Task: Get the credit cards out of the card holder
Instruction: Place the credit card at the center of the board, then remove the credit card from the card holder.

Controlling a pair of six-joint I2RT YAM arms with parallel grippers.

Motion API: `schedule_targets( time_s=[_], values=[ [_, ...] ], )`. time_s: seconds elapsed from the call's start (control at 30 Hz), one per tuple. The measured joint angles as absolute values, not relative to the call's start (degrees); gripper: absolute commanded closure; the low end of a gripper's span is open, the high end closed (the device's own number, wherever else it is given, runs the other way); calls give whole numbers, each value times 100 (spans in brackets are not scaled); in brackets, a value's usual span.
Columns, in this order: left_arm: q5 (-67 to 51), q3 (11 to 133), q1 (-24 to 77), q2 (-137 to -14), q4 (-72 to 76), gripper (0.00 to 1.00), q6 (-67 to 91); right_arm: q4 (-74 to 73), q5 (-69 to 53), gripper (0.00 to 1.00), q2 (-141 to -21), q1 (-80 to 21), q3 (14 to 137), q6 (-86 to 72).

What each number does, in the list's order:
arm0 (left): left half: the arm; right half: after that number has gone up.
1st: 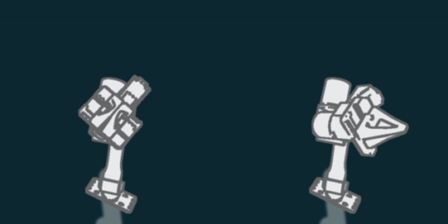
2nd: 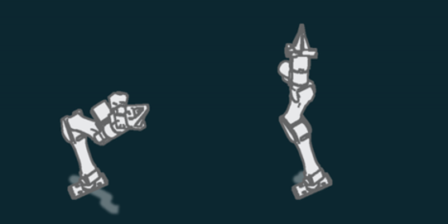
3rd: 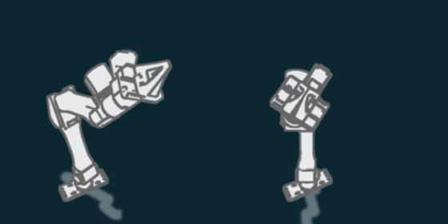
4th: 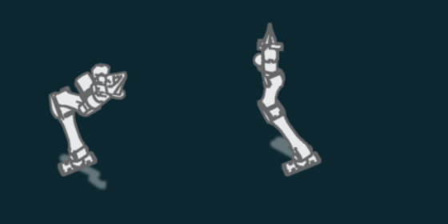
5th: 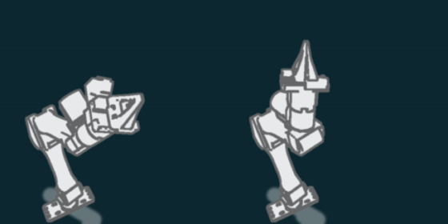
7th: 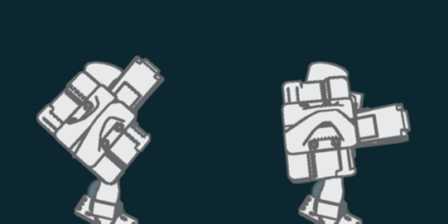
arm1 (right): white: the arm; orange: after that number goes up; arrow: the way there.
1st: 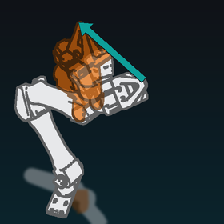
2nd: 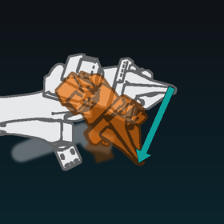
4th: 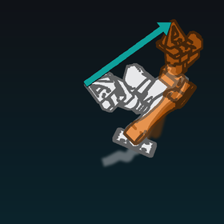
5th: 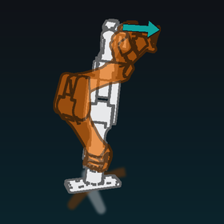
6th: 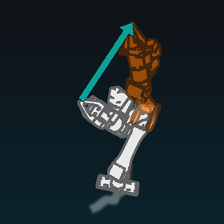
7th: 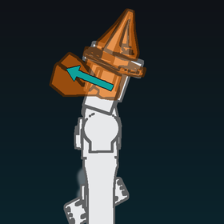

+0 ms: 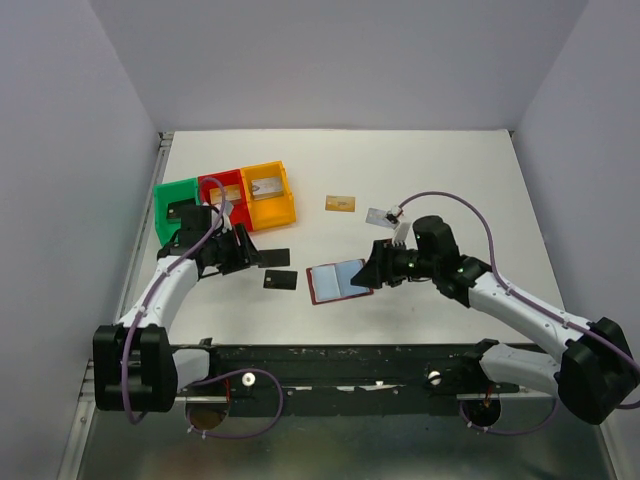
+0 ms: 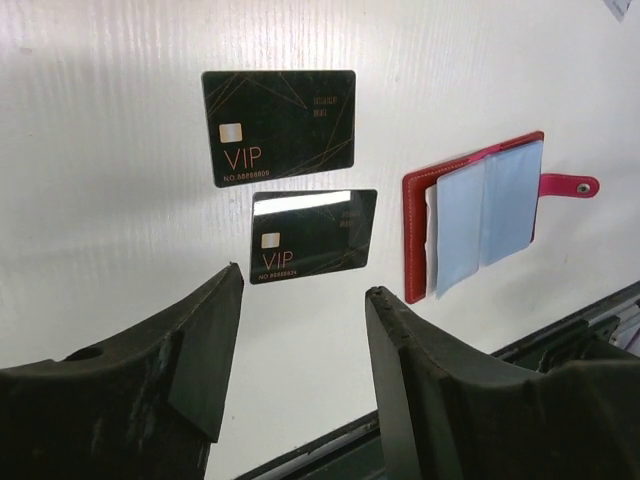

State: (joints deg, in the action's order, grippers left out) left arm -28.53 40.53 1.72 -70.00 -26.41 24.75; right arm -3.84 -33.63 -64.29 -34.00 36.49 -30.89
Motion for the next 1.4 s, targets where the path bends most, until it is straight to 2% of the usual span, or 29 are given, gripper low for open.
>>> schedule_targets(
  time_s=[0.23,0.5,0.73,1.23,1.4],
  values=[
    [-2436,4056,272,-6250,-2543,36,2742,-1339,-1782,33,-6578,-3336,3741,-3098],
    [-1859,3760,2134,-5837,-1645,38,3422,-1855,-799,34,-7196,-3175,3811,-3146],
    [-1638,3326,2790,-6136,-801,40,3997,-1964,-582,41,-7697,-2982,3988,-3142],
    [-1455,3402,3459,-6702,-174,41,4145,-1876,-676,66,-8720,-2724,4545,-2989],
    [-1457,3406,3507,-6836,-27,41,4143,-1785,-847,90,-8973,-2724,4582,-2989]
  ],
)
